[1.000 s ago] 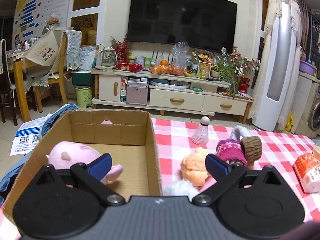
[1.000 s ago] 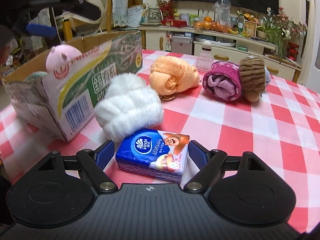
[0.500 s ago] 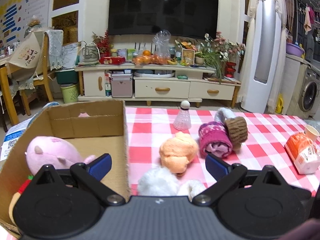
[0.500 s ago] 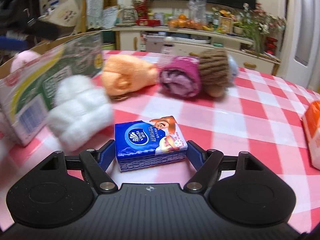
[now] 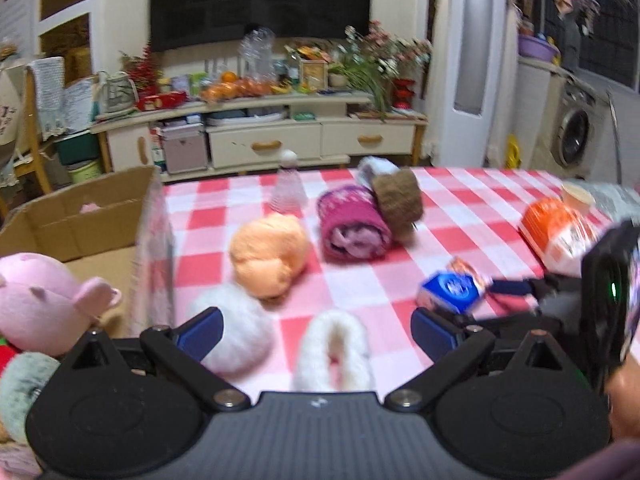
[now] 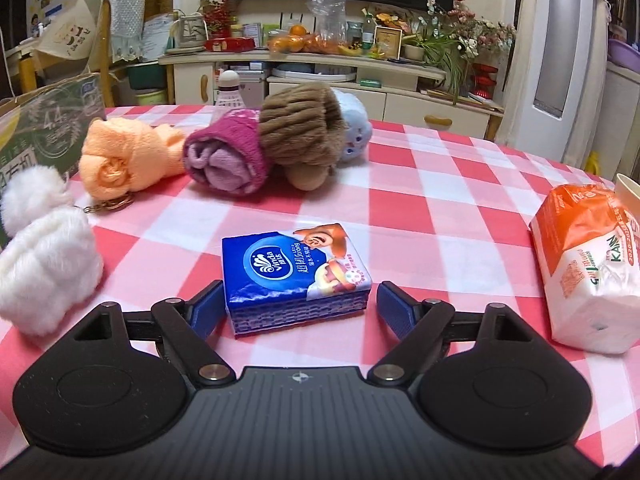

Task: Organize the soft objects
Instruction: 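Grasp the white fluffy slipper with left tool while right tool grasps blue tissue pack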

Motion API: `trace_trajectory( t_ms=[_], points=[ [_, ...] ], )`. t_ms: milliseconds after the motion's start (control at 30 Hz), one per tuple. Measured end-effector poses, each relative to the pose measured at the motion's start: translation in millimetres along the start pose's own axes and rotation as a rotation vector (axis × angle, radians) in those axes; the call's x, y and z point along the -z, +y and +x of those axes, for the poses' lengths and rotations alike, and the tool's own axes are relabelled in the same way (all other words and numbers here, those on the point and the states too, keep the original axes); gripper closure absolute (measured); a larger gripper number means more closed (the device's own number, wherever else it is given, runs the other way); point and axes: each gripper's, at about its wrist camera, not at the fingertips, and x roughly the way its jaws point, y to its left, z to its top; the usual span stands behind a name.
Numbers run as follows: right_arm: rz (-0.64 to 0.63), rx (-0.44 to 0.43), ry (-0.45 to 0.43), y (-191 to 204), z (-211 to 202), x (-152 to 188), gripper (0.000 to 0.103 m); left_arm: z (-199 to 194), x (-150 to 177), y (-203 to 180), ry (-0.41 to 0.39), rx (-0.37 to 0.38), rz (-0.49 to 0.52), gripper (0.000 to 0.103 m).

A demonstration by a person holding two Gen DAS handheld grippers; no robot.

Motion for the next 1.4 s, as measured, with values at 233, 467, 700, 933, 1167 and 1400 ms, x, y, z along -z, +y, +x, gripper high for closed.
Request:
trace_trajectory(
  t_ms=[233, 467, 700, 933, 1167, 1400],
  points=[
    [0.024, -0.033, 0.013, -7, 7, -4, 0.001, 16, 20, -18, 0.069, 0.005, 0.067, 0.004],
    [0.007, -0.059, 0.019, 0, 7, -8, 0.0, 35, 29, -23, 0.118, -0.033, 0.092, 0.007],
    [0.009, -0.069, 0.017, 3, 7, -11, 0.0, 53, 30, -23, 0.154, -0.055, 0.085, 0.021],
    [0.021, -0.073, 0.011, 0, 9, -12, 0.0, 66, 30, -21, 0.183, -0.053, 0.056, 0.037],
    [0.005, -0.083, -0.001, 4, 8, -13, 0.011, 72, 25, -22, 0.186, -0.024, 0.023, 0.061],
    [0.021, -0.086, -0.005, 2, 7, -15, 0.011, 72, 20, -22, 0.191, 0.005, -0.011, 0.068]
  ],
)
